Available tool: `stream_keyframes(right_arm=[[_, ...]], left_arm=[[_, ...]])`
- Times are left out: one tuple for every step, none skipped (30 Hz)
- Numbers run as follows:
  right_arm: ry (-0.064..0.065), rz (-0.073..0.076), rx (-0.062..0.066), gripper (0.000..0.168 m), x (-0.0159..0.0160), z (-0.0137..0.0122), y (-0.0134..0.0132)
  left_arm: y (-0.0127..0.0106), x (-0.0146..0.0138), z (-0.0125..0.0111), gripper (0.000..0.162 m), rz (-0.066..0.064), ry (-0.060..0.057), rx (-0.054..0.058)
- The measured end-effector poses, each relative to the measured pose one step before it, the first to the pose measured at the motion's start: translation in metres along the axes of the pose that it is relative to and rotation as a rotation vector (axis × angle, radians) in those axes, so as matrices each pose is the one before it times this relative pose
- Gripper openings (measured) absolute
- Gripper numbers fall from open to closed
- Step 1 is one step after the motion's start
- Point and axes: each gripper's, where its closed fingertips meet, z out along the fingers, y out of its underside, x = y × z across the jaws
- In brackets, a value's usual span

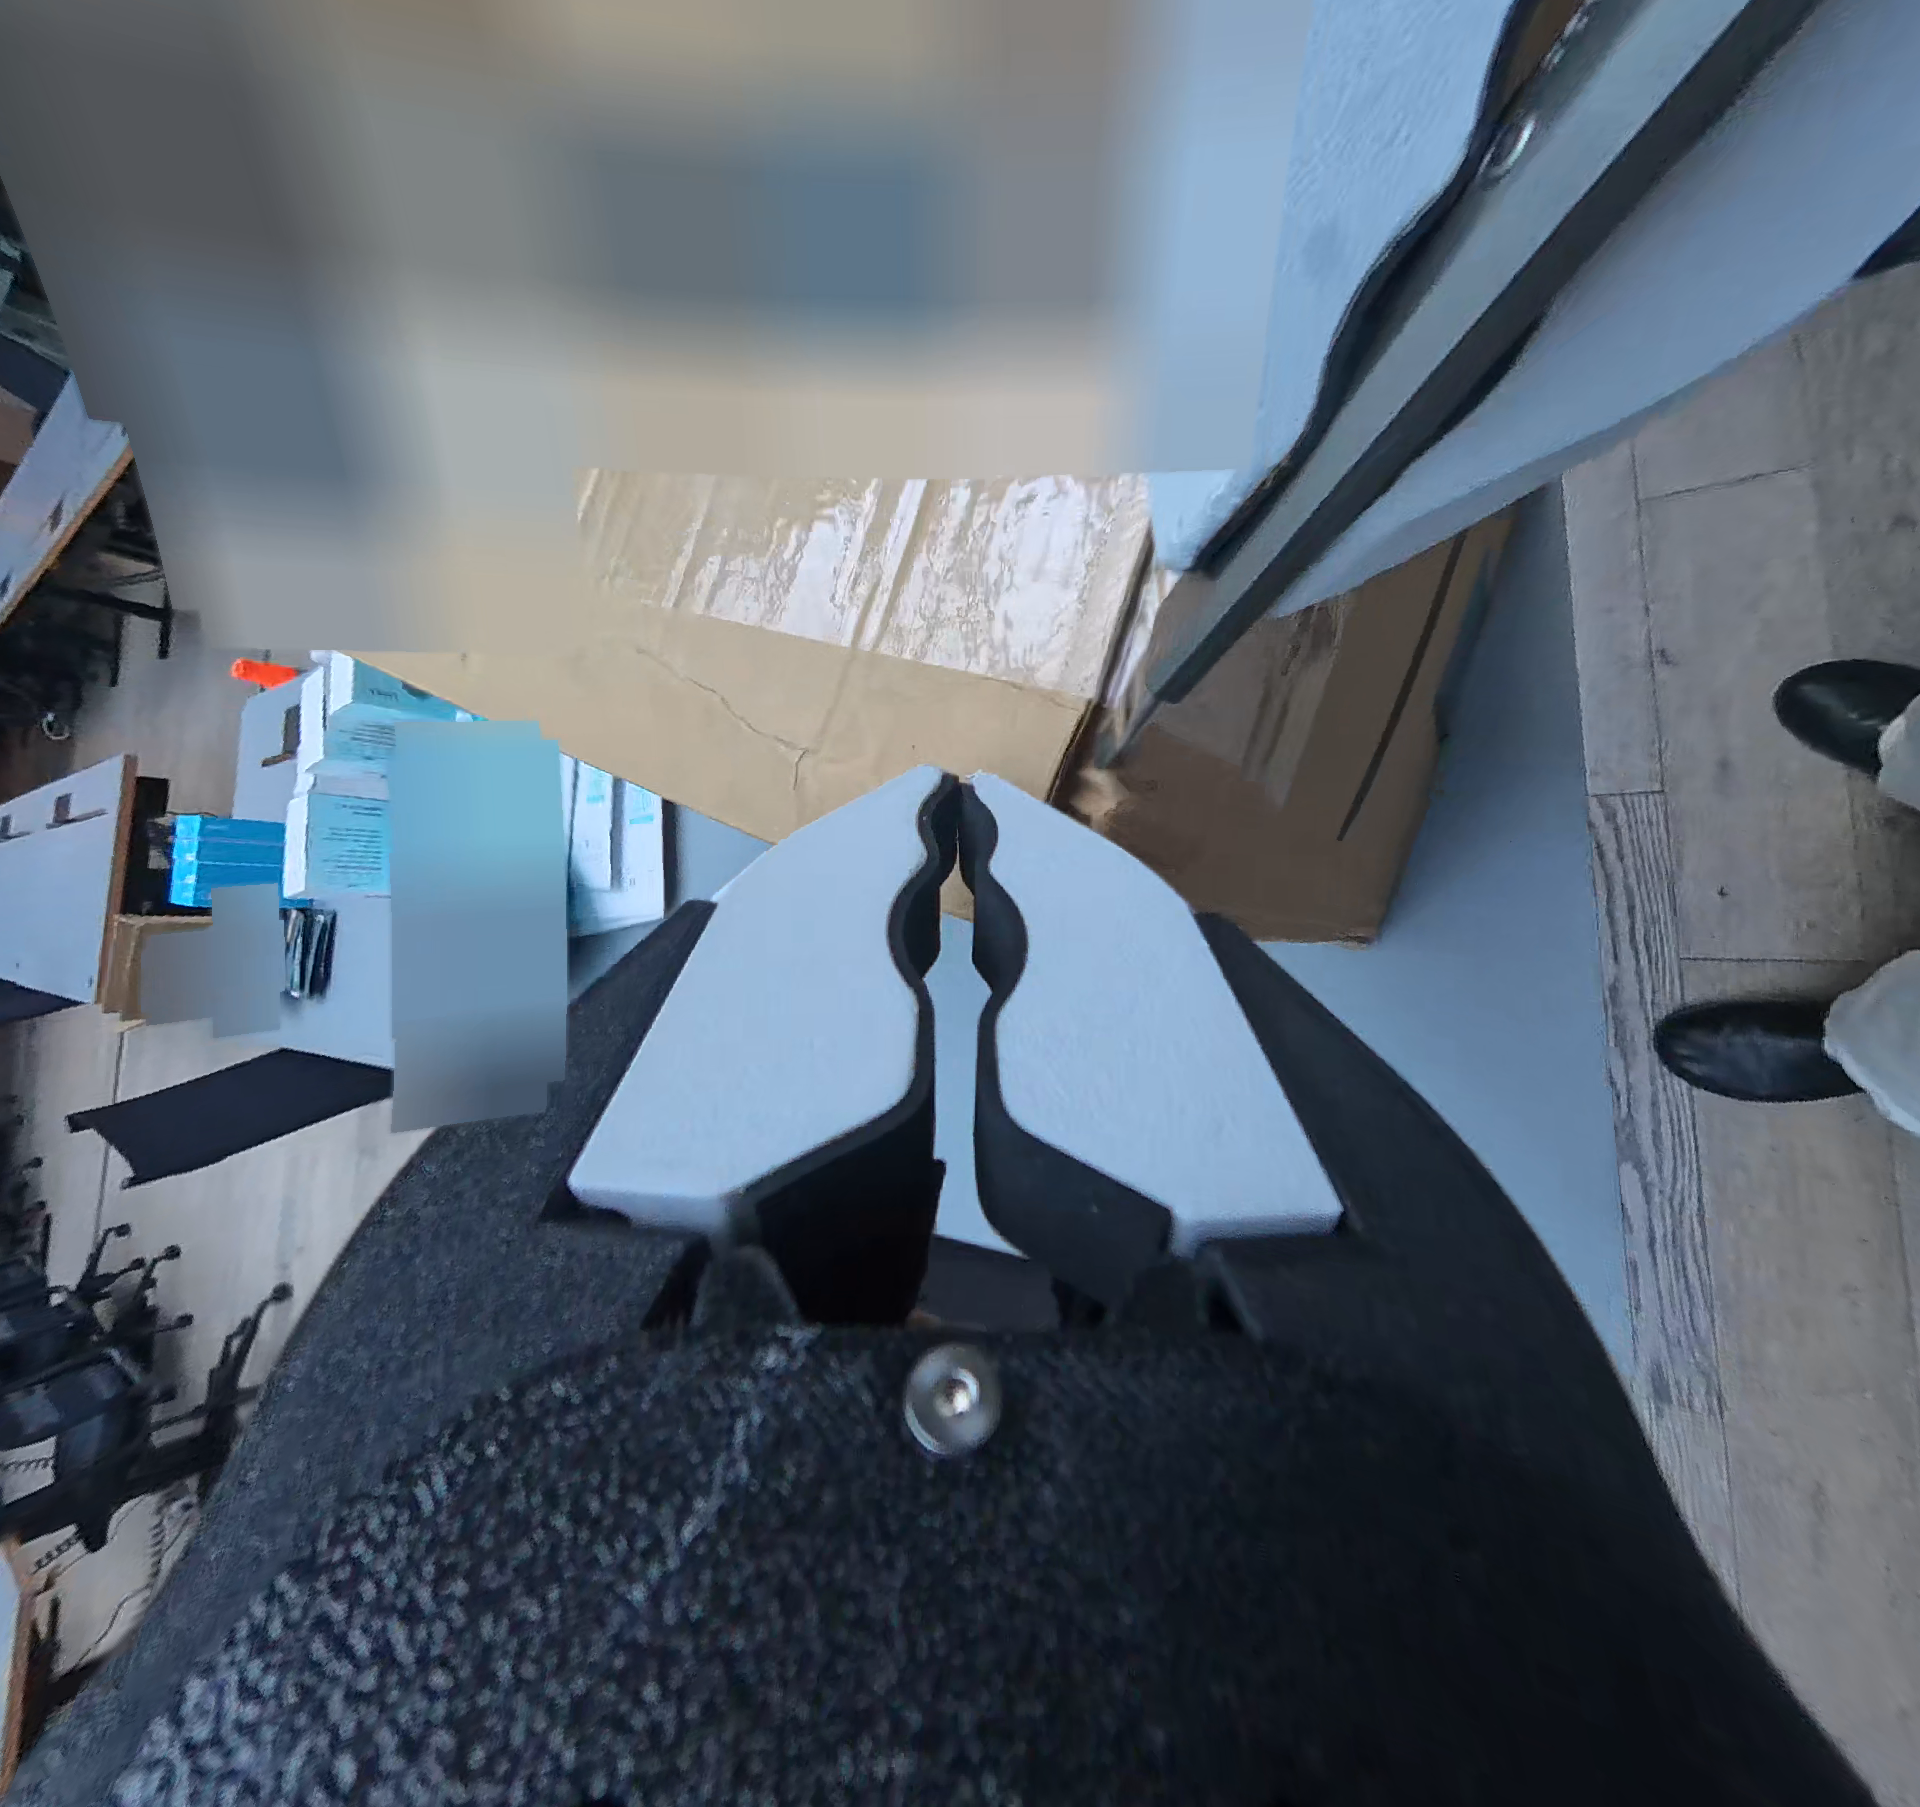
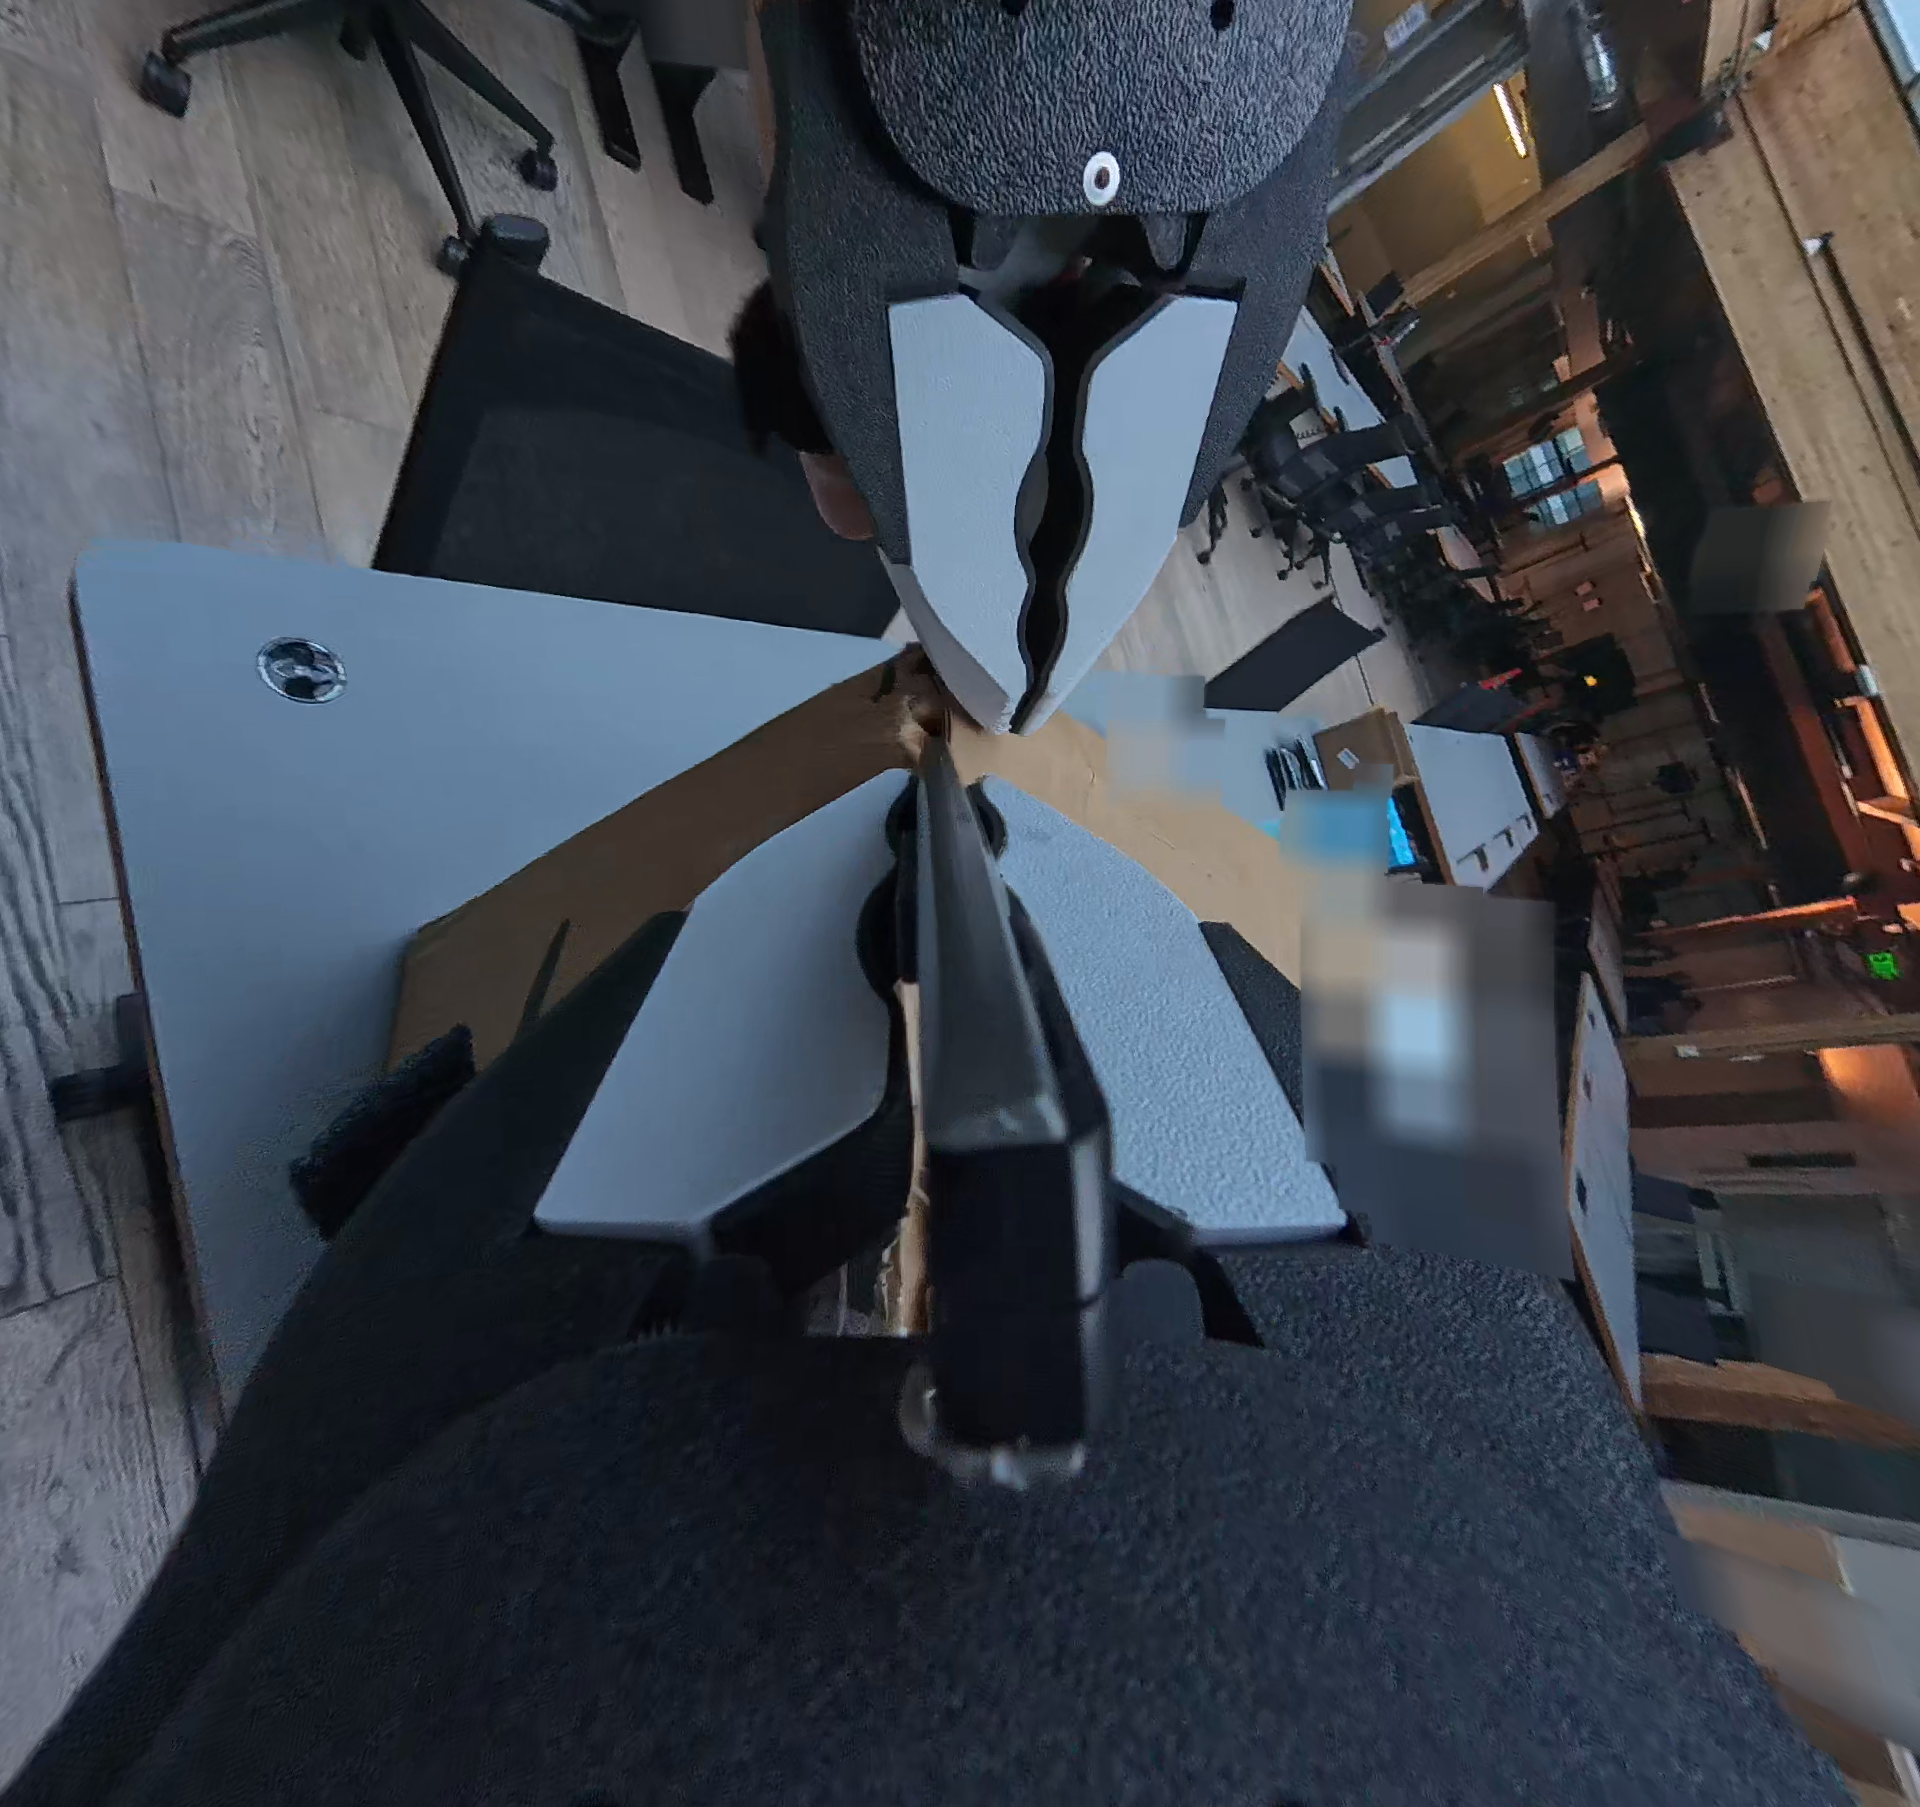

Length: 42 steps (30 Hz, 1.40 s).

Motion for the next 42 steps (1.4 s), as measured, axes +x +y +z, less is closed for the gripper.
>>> stream_keyframes(right_arm=[[0.0201,-0.0179,-0.0254,0.006,0.00187,0.00311,0.00072],[0.0125,-0.0224,-0.0115,0.006,-0.00009,0.00218,-0.00052],[0.0058,-0.0173,0.0020,0.007,-0.00166,0.00120,-0.00151],[0.0053,-0.0192,-0.0106,0.007,-0.00142,0.00108,0.00047],[0.0061,-0.0281,-0.0194,0.007,-0.00066,0.00006,0.00134],[0.0046,-0.0315,-0.0231,0.008,-0.00026,-0.00096,0.00235],[0.0038,-0.0250,-0.0170,0.008,-0.00071,-0.00139,0.00333],[0.0072,-0.0055,0.0007,0.008,-0.00087,-0.00168,0.00222],[0.0102,-0.0013,0.0046,0.008,-0.00034,-0.00165,0.00108],[0.0135,-0.0192,-0.0035,0.008,-0.00023,-0.00111,0.00043],[0.0187,-0.0322,-0.0114,0.007,-0.00045,-0.00131,0.00056],[0.0202,-0.0372,-0.0232,0.007,-0.00078,-0.00223,0.00343],[0.0182,-0.0252,-0.0157,0.008,-0.00093,-0.00407,0.00500],[0.0101,0.0004,-0.0056,0.008,-0.00066,-0.00557,0.00565],[0.0016,0.0137,-0.0049,0.008,-0.00023,-0.00635,0.00649],[-0.0020,0.0195,-0.0023,0.008,0.00021,-0.00655,0.00660],[-0.0004,0.0100,-0.0036,0.008,0.00004,-0.00638,0.00611],[0.0074,-0.0172,-0.0112,0.008,-0.00042,-0.00627,0.00583],[0.0151,-0.0358,-0.0144,0.008,-0.00107,-0.00593,0.00512],[0.0185,-0.0396,-0.0105,0.008,-0.00140,-0.00587,0.00317],[0.0170,-0.0413,-0.0106,0.008,-0.00114,-0.00551,0.00231],[0.0068,-0.0443,-0.0282,0.007,-0.00120,-0.00555,0.00612],[0.0024,-0.0174,-0.0214,0.008,-0.00127,-0.00619,0.00854],[-0.0007,0.0328,0.0113,0.008,-0.00127,-0.00666,0.00519],[-0.0100,0.0355,-0.0037,0.008,-0.00120,-0.00579,0.00600],[-0.0030,0.0135,0.0003,0.008,-0.00024,-0.00604,0.00435],[0.0045,0.0009,-0.0260,0.008,-0.00010,-0.00550,0.00784],[0.0111,-0.0205,-0.0305,0.008,-0.00050,-0.00580,0.01037],[0.0086,0.0063,0.0007,0.008,-0.00098,-0.00614,0.00752],[-0.0029,0.0396,0.0067,0.008,-0.00038,-0.00530,0.00481],[-0.0070,0.0145,-0.0021,0.008,0.00056,-0.00396,0.00372],[-0.0045,-0.0169,-0.0008,0.008,0.00024,-0.00243,0.00205],[-0.0020,-0.0267,0.0028,0.008,-0.00033,-0.00108,0.00073],[-0.0018,-0.0351,0.0025,0.008,-0.00009,-0.00045,0.00057],[-0.0034,-0.0325,0.0027,0.008,-0.00006,-0.00016,0.00025],[-0.0058,-0.0189,0.0018,0.008,0.00021,0.00038,-0.00047],[-0.0057,-0.0183,0.0034,0.008,0.00065,0.00100,-0.00187],[-0.0066,-0.0119,0.0116,0.007,0.00111,0.00242,-0.00423],[-0.0116,0.0168,0.0264,0.008,0.00152,0.00496,-0.00765],[-0.0122,0.0247,0.0262,0.007,0.00159,0.00735,-0.00830],[-0.0027,-0.0124,-0.0100,0.008,0.00158,0.00896,-0.00277],[0.0055,-0.0428,-0.0143,0.007,0.00081,0.00719,-0.00042]], left_arm=[[-0.00108,0.00082,-0.00006,0.000,-0.0123,0.0127,0.0293],[0.00015,0.00045,-0.00006,0.000,-0.0116,0.0142,0.0154],[-0.00017,0.00049,-0.00034,0.000,-0.0040,0.0130,0.0157],[0.00024,0.00047,-0.00016,0.000,-0.0030,0.0106,0.0105],[-0.00035,-0.00006,0.00018,0.000,-0.0023,0.0052,0.0104],[-0.00068,0.00025,0.00033,0.000,0.0010,0.0034,0.0077],[-0.00051,0.00034,0.00040,0.000,0.0084,0.0024,0.0014],[-0.00143,0.00030,0.00032,0.000,0.0106,-0.0004,0.0032],[-0.00063,0.00006,0.00061,0.000,0.0100,-0.0034,-0.0038],[-0.00021,-0.00027,0.00050,0.000,0.0113,-0.0076,-0.0057],[0.00060,-0.00043,0.00070,0.000,0.0143,-0.0110,-0.0089],[0.00086,0.00001,0.00035,0.000,0.0177,-0.0108,-0.0096],[-0.00055,-0.00015,0.00009,0.000,0.0177,-0.0123,-0.0035],[-0.00034,0.00011,0.00023,0.000,0.0138,-0.0127,-0.0060],[-0.00041,-0.00031,0.00014,0.000,0.0117,-0.0131,-0.0042],[-0.00037,-0.00010,0.00016,0.000,0.0098,-0.0080,-0.0044],[0.00006,-0.00006,-0.00007,0.000,0.0051,-0.0036,-0.0073],[-0.00030,0.00008,0.00019,0.000,0.0001,-0.0008,-0.0037],[-0.00041,0.00024,0.00023,0.000,-0.0032,0.0025,-0.0017],[-0.00094,0.00036,0.00035,0.000,-0.0087,0.0052,0.0015],[-0.00038,0.00056,0.00063,0.000,-0.0097,0.0061,-0.0017],[0.00226,-0.00125,0.00047,0.000,0.0042,-0.0050,-0.0171],[-0.00069,-0.00024,-0.00012,0.000,-0.0003,-0.0014,0.0033],[-0.00202,0.00032,0.00008,0.000,-0.0089,0.0032,0.0090],[0.00168,-0.00005,0.00067,0.000,0.0015,0.0007,-0.0166],[-0.00155,-0.00042,-0.00028,0.000,-0.0003,-0.0014,0.0052],[0.00258,-0.00048,0.00060,0.000,0.0027,-0.0005,-0.0219],[-0.00040,-0.00079,0.00012,0.000,0.0082,-0.0050,0.0028],[-0.00200,0.00046,0.00049,0.000,-0.0086,0.0052,0.0086],[-0.00040,0.00018,0.00041,0.000,-0.0022,0.0064,-0.0039],[-0.00055,0.00003,0.00010,0.000,0.0048,0.0043,-0.0041],[-0.00055,0.00036,-0.00005,0.000,0.0008,0.0036,-0.0040],[-0.00024,0.00025,0.00007,0.000,0.0013,-0.0016,-0.0030],[-0.00047,0.00004,0.00009,0.000,0.0025,-0.0069,-0.0002],[-0.00028,0.00022,0.00016,0.000,0.0055,-0.0076,-0.0022],[0.00042,-0.00012,-0.00010,0.000,0.0138,-0.0094,-0.0076],[0.00105,-0.00029,-0.00002,0.000,0.0198,-0.0109,-0.0123],[0.00039,-0.00029,0.00055,0.000,0.0166,-0.0131,-0.0079],[-0.00139,-0.00011,0.00079,0.000,0.0082,-0.0091,0.0008],[-0.00140,0.00044,0.00107,0.000,0.0026,-0.0002,-0.0002],[-0.00118,0.00004,0.00123,0.000,0.0031,0.0025,-0.0016],[0.00062,-0.00009,0.00123,0.000,0.0011,0.0048,-0.0111]])
